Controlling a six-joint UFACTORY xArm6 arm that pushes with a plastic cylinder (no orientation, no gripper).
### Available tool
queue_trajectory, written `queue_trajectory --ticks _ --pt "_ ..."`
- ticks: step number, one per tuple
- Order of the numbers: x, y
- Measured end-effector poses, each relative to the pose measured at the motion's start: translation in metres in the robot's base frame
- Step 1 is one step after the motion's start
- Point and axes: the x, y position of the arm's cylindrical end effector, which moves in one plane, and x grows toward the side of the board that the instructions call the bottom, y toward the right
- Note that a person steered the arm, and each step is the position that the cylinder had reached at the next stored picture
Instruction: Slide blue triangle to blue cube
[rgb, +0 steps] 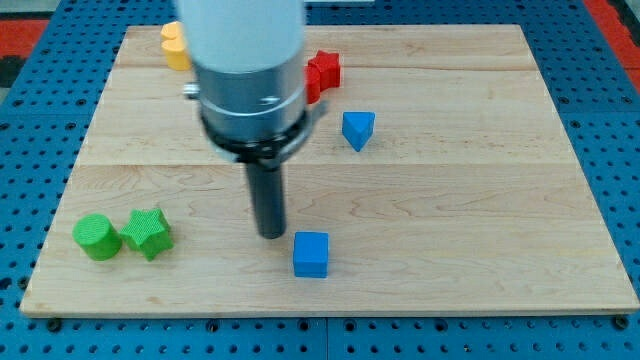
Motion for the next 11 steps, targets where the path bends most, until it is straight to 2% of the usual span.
queue_trajectory --ticks 1,2,3,4,5,6,8,9,10,11 --pt "0.031 0.035" --pt "0.031 0.079" --pt "0.003 0.010" --pt "-0.075 -0.015" --pt "-0.127 0.011" --pt "-0.137 0.087" --pt "-0.153 0.070" --pt "-0.155 0.096" --pt "-0.119 0.147" --pt "-0.118 0.145"
